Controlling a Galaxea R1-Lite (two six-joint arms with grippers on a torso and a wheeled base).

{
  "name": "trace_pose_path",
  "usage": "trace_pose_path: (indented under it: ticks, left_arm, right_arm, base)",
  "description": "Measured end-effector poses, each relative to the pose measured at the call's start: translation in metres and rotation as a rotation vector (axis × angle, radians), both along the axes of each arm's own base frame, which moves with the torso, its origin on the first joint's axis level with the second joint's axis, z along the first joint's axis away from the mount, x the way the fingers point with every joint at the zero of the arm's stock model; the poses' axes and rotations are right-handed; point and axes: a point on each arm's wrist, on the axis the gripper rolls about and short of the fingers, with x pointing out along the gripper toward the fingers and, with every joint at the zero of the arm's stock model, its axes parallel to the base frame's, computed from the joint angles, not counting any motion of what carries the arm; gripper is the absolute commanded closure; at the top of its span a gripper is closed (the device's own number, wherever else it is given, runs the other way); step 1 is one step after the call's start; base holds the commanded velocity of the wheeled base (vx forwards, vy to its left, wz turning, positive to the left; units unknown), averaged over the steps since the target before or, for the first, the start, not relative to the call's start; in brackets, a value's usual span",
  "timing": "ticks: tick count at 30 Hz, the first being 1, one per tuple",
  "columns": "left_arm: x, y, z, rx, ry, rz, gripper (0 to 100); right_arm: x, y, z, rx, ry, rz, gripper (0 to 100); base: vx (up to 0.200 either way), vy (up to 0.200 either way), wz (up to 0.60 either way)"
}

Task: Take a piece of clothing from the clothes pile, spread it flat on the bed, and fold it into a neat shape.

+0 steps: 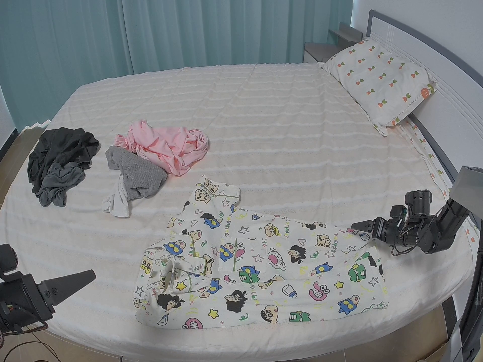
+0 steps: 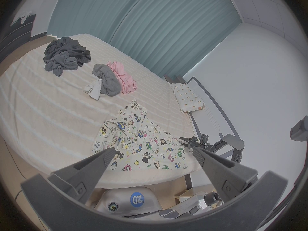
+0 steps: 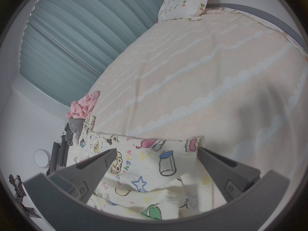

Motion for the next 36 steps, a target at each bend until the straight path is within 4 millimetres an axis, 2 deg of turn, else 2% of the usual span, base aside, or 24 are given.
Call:
trace_pose_path:
  ticks: [8,19,20,26,36]
  left_arm:
    - [0.0,0.0,0.0,0.0,0.0,0.0,0]
    - [-0.002,0.001,0.0,-0.003,-0.008,0.0,0]
    - [-0.002,0.001,0.001,-0.004,-0.01,0.0,0]
    - [-0.004,0.001,0.001,-0.007,-0.017,0.0,0]
    - [-0.006,0.002,0.001,-0.009,-0.026,0.002,0]
  right_arm:
    - [-0.004,-0.004,0.002,-0.006,-0.003,-0.001,0]
    - [0.01,0.017,0.002,-0.003,-0.019,0.06,0]
    - [0.011,0.018,0.001,-0.003,-0.017,0.062,100]
    - [0.015,0.016,0.002,-0.003,-0.015,0.054,100]
    - [0.03,0.0,0.015,0.006,-0.084,0.006,100]
  base:
    - [0.0,0.0,0.0]
    - [0.0,0.0,0.0]
    - [0.0,0.0,0.0]
    - [0.0,0.0,0.0]
    - [0.0,0.0,0.0]
